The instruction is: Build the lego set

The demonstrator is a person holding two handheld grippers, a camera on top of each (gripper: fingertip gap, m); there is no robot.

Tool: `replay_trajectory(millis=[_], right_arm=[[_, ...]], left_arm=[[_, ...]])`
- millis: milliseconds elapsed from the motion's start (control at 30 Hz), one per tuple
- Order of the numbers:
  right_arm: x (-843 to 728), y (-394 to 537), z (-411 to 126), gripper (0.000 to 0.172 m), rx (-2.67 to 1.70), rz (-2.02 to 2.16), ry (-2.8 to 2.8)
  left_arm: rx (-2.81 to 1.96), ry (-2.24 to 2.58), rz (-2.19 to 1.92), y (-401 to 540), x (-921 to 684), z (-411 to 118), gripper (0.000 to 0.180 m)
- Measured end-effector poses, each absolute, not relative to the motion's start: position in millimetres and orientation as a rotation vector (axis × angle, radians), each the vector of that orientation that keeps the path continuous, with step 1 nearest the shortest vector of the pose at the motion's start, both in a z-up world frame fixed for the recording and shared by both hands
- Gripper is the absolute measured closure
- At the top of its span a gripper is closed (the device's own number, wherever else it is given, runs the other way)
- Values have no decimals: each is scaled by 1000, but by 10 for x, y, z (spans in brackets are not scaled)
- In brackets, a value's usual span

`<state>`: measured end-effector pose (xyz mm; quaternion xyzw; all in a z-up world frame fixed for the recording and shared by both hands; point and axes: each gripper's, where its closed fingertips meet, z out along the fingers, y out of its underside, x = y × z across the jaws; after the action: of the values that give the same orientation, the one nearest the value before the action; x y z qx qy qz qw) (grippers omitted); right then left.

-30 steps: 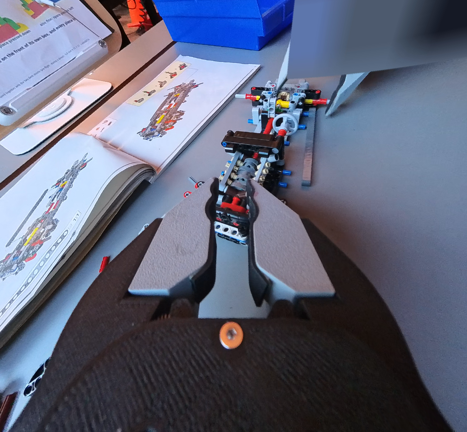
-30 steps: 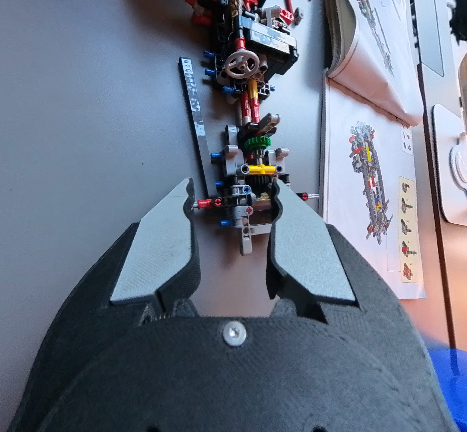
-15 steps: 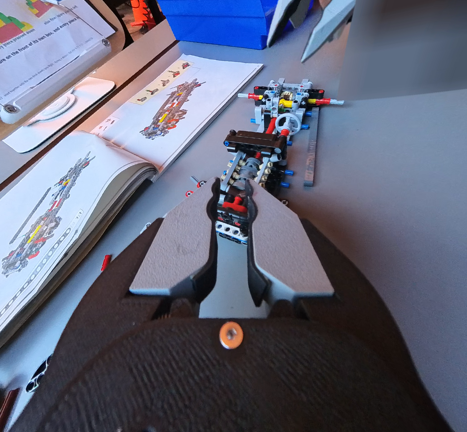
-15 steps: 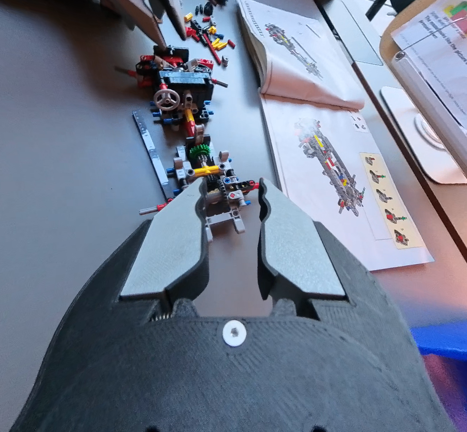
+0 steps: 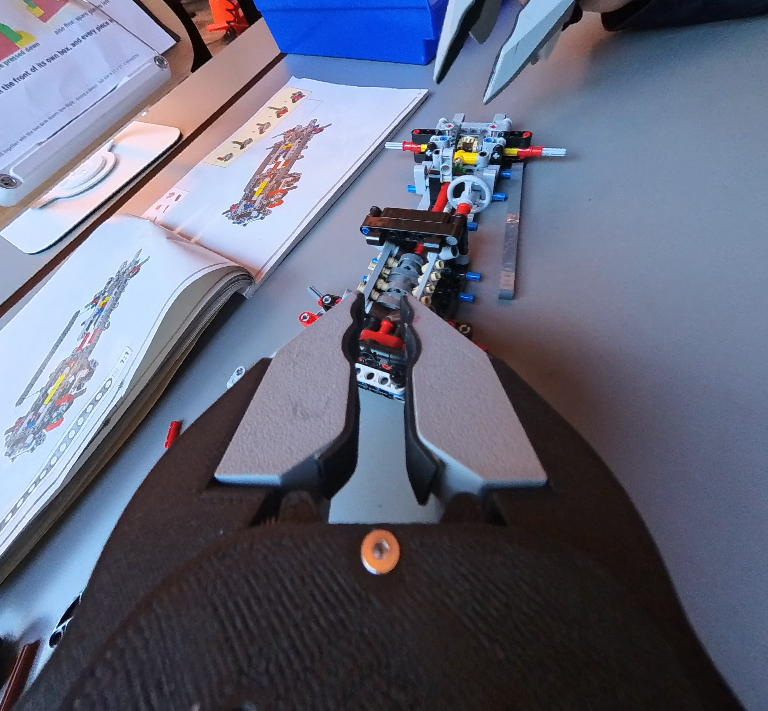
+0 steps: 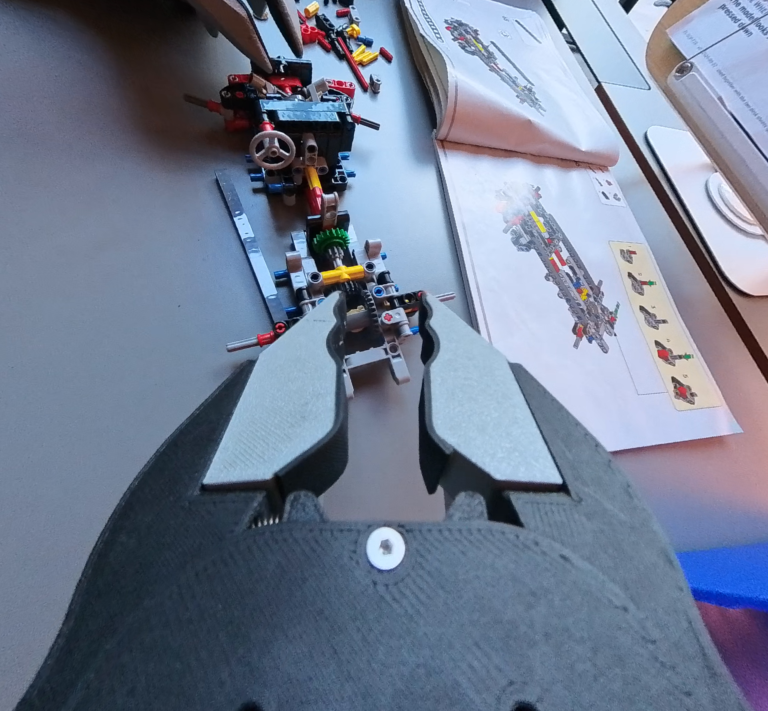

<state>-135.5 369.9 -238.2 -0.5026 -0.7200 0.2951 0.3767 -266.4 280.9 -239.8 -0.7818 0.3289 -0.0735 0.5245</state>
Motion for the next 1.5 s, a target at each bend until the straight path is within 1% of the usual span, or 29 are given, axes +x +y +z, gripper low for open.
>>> replay_trajectory(millis=[533, 567, 667, 733, 833, 867, 967, 1133, 1233, 1267, 1500], right_arm=[[-1376, 3624, -2411, 146, -1267, 736, -1871], [-1383, 3581, -2391, 149, -1252, 728, -1879], [-1428, 3293, -2301, 166, -1158, 723, -1931], [-1486, 3028, -2281, 165, -1114, 733, -1987], [-1585, 2740, -2456, 153, -1175, 701, -2098], [-1620, 2718, -2532, 152, -1204, 654, -2119], [-1711, 2787, -2669, 154, -1264, 515, -2119], [-1756, 2762, -2827, 152, -1357, 513, -2178], [-1794, 2816, -2858, 164, -1357, 461, -2164], [-1801, 2826, -2862, 165, -1357, 454, -2160], [-1785, 2853, -2865, 165, -1344, 425, -2149]], left_arm=[[-1887, 811, -150, 2814, -2656, -2439, 167], [-1888, 811, -149, 2814, -2656, -2442, 167], [-1902, 816, -147, 2821, -2655, -2464, 167], [-1917, 810, -135, 2835, -2666, -2483, 168], [-1933, 807, -105, 2854, -2681, -2510, 171], [-1935, 809, -94, 2857, -2683, -2517, 172], [-1930, 820, -58, 2858, -2682, -2526, 174], [-1927, 835, -16, 2856, -2680, -2542, 178], [-1928, 835, -13, 2854, -2681, -2545, 178], [-1930, 834, -14, 2853, -2682, -2546, 178], [-1938, 832, -20, 2852, -2687, -2554, 177]])
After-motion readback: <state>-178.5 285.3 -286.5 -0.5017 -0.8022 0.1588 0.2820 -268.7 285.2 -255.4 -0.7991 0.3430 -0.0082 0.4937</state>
